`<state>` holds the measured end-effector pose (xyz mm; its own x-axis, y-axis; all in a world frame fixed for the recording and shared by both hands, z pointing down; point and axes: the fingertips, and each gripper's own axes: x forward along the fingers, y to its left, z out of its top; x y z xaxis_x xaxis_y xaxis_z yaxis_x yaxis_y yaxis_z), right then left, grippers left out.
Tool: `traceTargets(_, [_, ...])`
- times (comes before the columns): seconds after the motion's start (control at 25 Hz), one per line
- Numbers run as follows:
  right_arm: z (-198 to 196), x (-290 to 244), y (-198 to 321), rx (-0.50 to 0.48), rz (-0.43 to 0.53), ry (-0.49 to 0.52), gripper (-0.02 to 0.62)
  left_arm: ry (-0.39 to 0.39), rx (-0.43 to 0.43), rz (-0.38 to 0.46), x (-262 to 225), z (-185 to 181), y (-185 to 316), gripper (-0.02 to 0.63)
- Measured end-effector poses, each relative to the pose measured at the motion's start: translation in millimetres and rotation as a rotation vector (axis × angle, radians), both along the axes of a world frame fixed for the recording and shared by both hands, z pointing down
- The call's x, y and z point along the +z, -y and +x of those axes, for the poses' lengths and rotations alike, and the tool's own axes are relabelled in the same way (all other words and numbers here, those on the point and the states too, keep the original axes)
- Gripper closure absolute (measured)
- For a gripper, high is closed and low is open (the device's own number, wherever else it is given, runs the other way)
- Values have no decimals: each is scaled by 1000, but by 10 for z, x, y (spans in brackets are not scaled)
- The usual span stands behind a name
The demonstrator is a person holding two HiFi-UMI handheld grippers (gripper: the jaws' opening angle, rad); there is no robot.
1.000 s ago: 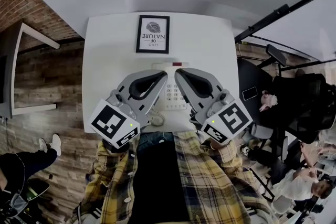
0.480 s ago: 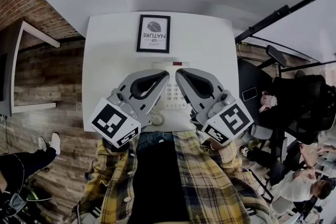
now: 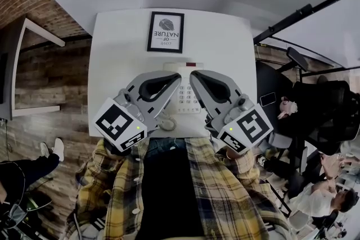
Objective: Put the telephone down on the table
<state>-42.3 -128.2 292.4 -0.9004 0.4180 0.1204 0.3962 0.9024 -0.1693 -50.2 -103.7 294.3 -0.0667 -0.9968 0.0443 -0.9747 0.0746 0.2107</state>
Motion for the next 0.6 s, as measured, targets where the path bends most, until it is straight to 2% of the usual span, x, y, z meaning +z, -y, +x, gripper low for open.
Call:
traceTargets(0.44, [42, -9, 29, 4, 6, 8, 571, 51, 44, -26, 5, 19, -1, 591])
traceTargets(0.6, [92, -22, 57, 15, 12, 17, 571, 39, 72, -22, 17, 41, 36, 591])
